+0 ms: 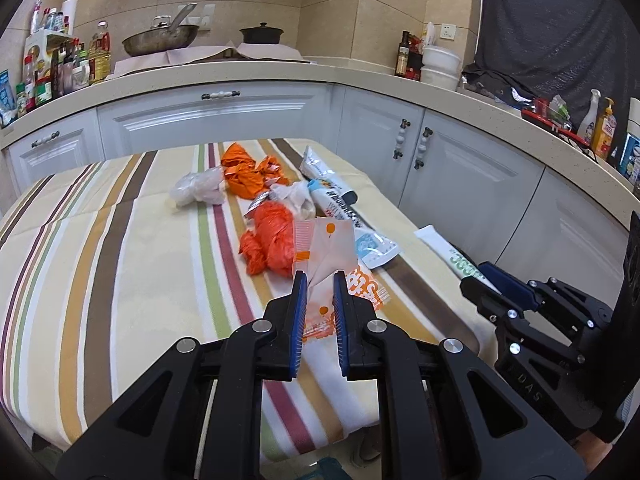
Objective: Collect trash
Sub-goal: 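Carry both items over the black bin and open both grippers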
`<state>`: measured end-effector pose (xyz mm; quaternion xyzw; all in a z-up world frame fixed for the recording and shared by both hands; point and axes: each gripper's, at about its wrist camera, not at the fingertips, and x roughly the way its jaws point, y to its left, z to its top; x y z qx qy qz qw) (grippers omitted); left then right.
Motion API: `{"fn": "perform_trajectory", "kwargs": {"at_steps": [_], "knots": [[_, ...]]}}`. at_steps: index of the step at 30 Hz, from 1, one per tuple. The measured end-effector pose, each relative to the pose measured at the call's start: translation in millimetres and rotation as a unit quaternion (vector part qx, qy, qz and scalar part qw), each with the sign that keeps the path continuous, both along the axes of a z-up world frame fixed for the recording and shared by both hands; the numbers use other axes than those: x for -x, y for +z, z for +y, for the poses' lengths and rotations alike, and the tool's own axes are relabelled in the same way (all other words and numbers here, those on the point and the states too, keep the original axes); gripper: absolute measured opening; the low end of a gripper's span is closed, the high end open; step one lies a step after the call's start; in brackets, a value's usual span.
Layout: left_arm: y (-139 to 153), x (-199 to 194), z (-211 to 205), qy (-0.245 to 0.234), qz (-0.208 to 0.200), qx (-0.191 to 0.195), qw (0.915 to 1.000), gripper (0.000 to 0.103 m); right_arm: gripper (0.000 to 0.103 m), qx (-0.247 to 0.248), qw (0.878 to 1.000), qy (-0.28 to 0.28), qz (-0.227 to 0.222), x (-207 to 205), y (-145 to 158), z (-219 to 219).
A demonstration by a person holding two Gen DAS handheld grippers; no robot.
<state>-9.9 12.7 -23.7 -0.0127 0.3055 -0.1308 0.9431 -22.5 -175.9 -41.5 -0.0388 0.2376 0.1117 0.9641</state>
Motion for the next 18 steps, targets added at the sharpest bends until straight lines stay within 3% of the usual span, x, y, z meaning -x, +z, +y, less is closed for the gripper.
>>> {"fn": "perform_trajectory", "kwargs": {"at_steps": [7, 18], "knots": [[6.0, -19.6, -38.7, -0.039, -0.011, -0.01, 0.9991, 0.013, 0.019, 0.006, 0.997, -0.07, -0.01, -11.9, 4.3, -45.3], [0.4, -68.7, -145.8, -0.117, 0.002, -0.041, 0.9922, 0.013, 0.019, -0.004, 0.988, -0.151, -0.008, -37.6, -2.7, -118.7]]}}
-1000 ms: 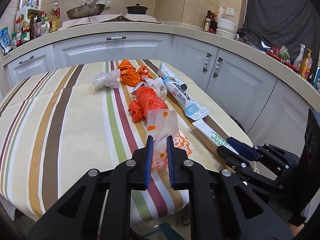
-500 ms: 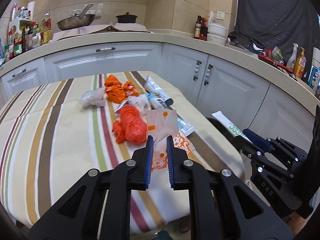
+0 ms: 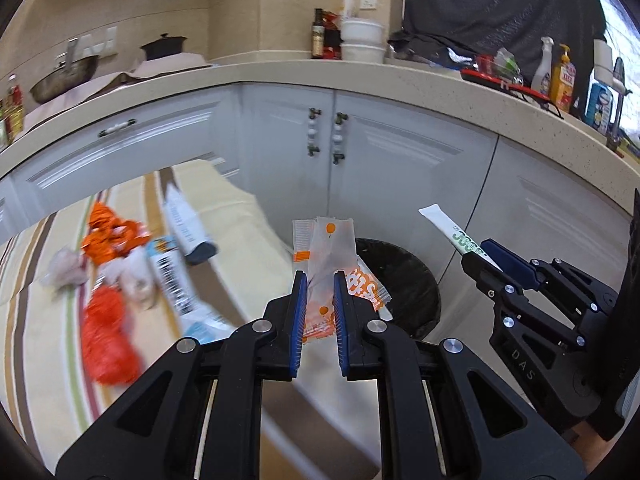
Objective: Collect trash
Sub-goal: 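Carry both items over the black bin and open both grippers, then move both open grippers back over the table items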
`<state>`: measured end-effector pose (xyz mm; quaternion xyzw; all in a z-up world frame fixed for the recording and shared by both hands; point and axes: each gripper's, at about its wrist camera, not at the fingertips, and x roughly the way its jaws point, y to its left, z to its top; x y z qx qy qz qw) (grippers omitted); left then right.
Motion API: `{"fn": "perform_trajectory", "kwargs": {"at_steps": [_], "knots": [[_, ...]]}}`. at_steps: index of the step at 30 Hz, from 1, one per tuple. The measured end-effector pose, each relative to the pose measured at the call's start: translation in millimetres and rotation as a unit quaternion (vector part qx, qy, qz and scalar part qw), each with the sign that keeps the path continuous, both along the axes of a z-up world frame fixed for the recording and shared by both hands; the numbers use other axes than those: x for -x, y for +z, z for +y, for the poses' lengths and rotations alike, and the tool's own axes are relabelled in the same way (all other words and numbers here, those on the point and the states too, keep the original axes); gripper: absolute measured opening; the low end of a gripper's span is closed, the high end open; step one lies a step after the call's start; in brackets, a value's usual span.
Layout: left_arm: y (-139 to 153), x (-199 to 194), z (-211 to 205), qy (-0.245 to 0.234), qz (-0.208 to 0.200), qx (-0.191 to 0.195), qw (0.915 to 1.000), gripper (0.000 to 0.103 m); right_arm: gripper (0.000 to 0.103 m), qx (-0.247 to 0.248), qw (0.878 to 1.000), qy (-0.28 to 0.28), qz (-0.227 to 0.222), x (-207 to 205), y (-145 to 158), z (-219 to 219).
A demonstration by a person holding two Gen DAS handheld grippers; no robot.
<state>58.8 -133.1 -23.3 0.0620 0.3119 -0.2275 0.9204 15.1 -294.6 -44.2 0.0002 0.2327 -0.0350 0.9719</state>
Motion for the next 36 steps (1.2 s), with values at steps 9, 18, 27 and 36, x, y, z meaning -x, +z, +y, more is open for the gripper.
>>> {"fn": "perform_trajectory", "kwargs": {"at_steps": [9, 18, 27, 36], "knots": [[-24.6, -61.2, -68.8, -0.01, 0.063, -0.03, 0.9975, 0.013, 0.019, -0.02, 1.0, -0.02, 0.012, -32.9, -17.3, -40.3], [-54.3, -104.0, -107.3, -0.005, 0.134, -0.033, 0.9904, 0.025, 0.046, -0.055, 0.997, -0.039, 0.028, -72.7, -44.8, -73.2], [-31.9, -94.8, -82.6, 0.01, 0.113, -0.005, 0.9935, 0.041, 0.046, -0.057, 0.997, -0.044, 0.029, -66.5, -40.4, -67.7], [4.6, -57.6, -11.9, 0.051, 0.057, 0.013, 0.997, 0.048, 0.05, -0.055, 0.998, 0.002, 0.005, -56.0, -9.5, -17.1]]}}
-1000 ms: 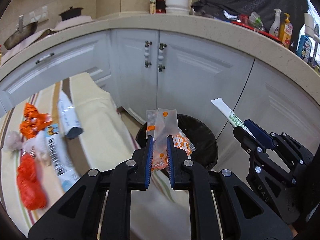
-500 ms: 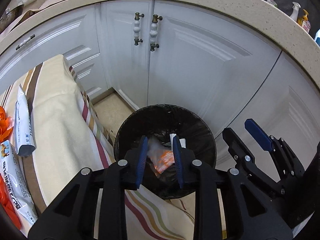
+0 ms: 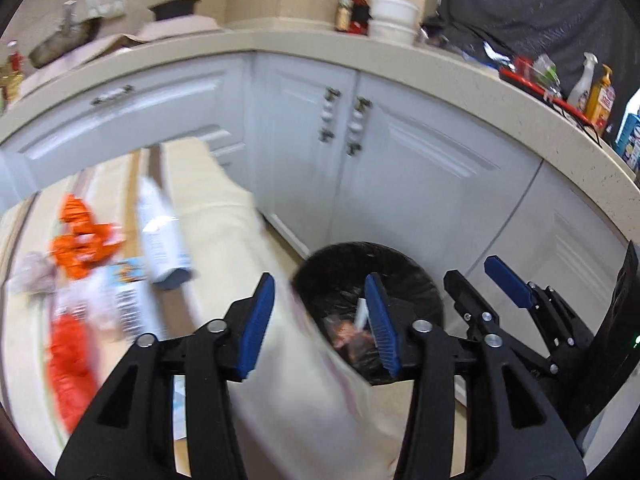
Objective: Collect trash
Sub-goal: 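Move both open grippers back over the table items, then grasp the blue-and-white toothpaste packet with the right gripper while the left grasps the red-orange bag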
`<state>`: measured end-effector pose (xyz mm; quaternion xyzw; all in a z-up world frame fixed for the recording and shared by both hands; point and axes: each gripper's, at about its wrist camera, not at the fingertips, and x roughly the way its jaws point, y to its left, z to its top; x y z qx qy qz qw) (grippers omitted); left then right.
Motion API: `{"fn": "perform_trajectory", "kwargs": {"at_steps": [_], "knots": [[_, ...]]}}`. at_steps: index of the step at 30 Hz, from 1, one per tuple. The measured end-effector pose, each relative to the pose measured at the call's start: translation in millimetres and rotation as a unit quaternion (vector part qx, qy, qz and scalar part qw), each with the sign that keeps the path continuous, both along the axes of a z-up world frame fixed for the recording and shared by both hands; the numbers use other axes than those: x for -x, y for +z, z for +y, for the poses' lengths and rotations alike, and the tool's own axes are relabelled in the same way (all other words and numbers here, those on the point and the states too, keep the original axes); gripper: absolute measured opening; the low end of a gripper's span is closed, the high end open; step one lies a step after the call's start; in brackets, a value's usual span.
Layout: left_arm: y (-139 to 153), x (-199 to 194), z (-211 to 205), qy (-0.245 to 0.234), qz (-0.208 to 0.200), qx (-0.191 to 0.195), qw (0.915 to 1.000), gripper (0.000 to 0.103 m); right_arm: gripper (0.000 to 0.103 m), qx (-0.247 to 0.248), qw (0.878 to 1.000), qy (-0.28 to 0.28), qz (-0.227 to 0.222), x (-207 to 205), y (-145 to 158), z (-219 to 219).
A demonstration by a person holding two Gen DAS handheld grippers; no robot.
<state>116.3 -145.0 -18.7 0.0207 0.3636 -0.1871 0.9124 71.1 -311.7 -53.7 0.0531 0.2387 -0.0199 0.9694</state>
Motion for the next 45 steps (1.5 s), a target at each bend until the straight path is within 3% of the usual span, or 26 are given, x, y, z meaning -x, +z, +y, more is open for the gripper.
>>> {"fn": "perform_trajectory", "kwargs": {"at_steps": [9, 22, 27, 35, 38, 45], "knots": [[14.0, 29.7, 98.5, 0.09, -0.023, -0.003, 0.9957, 0.05, 0.053, 0.007, 0.996, 0.082, -0.015, 7.2, 17.5, 73.0], [-10.1, 54.9, 197.7, 0.19, 0.002, -0.009, 0.9818, 0.051, 0.054, 0.032, 0.984, 0.175, 0.01, 6.1, 14.9, 156.9], [-15.5, 59.3, 209.8, 0.196, 0.01, -0.002, 0.9806, 0.058, 0.055, 0.039, 0.981, 0.188, 0.035, -2.8, 8.4, 172.6], [-17.8, 59.5, 207.0, 0.179, 0.013, 0.013, 0.9836, 0.061, 0.054, 0.049, 0.975, 0.19, 0.1, -19.6, -3.5, 178.3], [-17.6, 59.6, 200.9, 0.17, 0.012, 0.016, 0.9852, 0.065, 0.038, 0.049, 0.972, 0.195, 0.122, -22.9, -9.2, 178.8], [-15.6, 60.0, 185.3, 0.15, 0.0, 0.014, 0.9885, 0.069, 0.034, 0.045, 0.973, 0.197, 0.115, -16.9, -10.5, 174.4]]}}
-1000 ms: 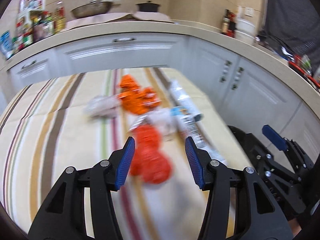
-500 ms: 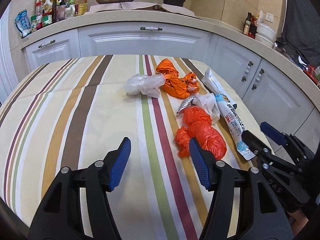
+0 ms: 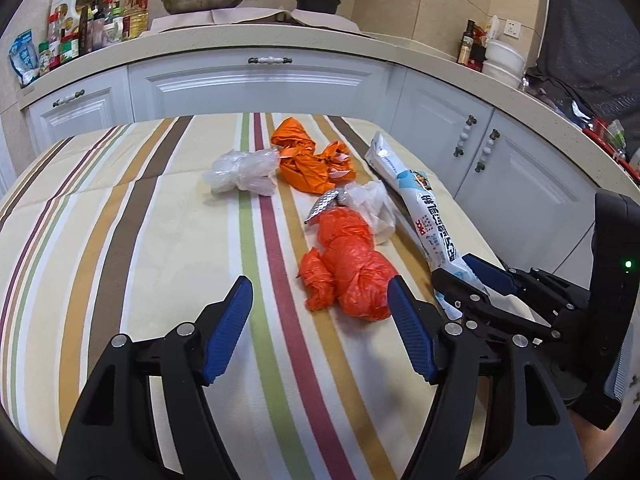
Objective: Collect trash
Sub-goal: 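Grasp the blue-and-white toothpaste packet with the right gripper while the left grasps the red-orange bag, then carry both items over the black bin and open both grippers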
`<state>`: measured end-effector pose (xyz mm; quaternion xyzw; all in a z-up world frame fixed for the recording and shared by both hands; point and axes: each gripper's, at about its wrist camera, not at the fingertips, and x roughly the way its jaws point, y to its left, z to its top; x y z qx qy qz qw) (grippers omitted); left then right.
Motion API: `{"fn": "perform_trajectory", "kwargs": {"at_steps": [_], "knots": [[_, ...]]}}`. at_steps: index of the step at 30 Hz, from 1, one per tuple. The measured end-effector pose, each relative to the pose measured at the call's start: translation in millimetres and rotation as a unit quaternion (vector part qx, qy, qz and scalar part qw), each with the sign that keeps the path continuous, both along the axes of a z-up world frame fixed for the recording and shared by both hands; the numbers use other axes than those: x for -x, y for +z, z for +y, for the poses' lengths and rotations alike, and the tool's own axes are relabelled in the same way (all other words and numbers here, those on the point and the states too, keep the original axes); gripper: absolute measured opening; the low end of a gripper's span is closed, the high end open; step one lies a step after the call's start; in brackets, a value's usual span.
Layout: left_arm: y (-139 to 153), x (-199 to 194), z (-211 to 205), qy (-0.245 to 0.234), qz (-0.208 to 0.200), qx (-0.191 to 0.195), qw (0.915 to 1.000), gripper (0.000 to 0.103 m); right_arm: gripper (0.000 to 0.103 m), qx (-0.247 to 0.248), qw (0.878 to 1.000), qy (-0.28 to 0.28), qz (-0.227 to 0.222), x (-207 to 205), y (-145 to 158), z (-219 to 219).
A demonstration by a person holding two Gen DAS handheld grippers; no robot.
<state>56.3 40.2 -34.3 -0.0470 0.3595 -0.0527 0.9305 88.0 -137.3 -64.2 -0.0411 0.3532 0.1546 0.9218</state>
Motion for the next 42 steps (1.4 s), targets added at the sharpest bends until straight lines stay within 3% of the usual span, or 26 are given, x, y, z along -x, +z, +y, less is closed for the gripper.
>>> {"fn": "perform_trajectory", "kwargs": {"at_steps": [12, 14, 16, 18, 25, 42], "knots": [[-7.0, -15.0, -25.8, -0.013, -0.007, -0.011, 0.9998, 0.071, 0.033, -0.021, 0.999, -0.018, -0.029, 13.4, 12.4, -20.8], [-10.6, -18.2, -26.4, -0.012, 0.002, -0.011, 0.9999, 0.069, 0.033, -0.024, 0.999, -0.021, -0.029, 13.8, 12.3, -22.3], [-13.7, -20.6, -27.1, -0.011, 0.013, -0.01, 0.9998, 0.056, 0.033, -0.026, 0.999, -0.023, -0.029, 14.5, 11.5, -24.7], [-16.8, -22.0, -27.5, -0.014, 0.022, -0.007, 0.9996, 0.05, 0.033, -0.03, 0.999, -0.024, -0.03, 15.4, 11.4, -26.9], [-17.7, -18.3, -29.1, -0.021, 0.013, -0.007, 0.9997, 0.035, 0.033, -0.032, 0.999, -0.021, -0.033, 17.3, 11.8, -28.7], [9.5, 10.0, -13.3, -0.006, -0.031, -0.01, 0.9994, 0.033, 0.033, -0.021, 0.997, -0.039, -0.066, 30.0, 24.2, -35.1]]}}
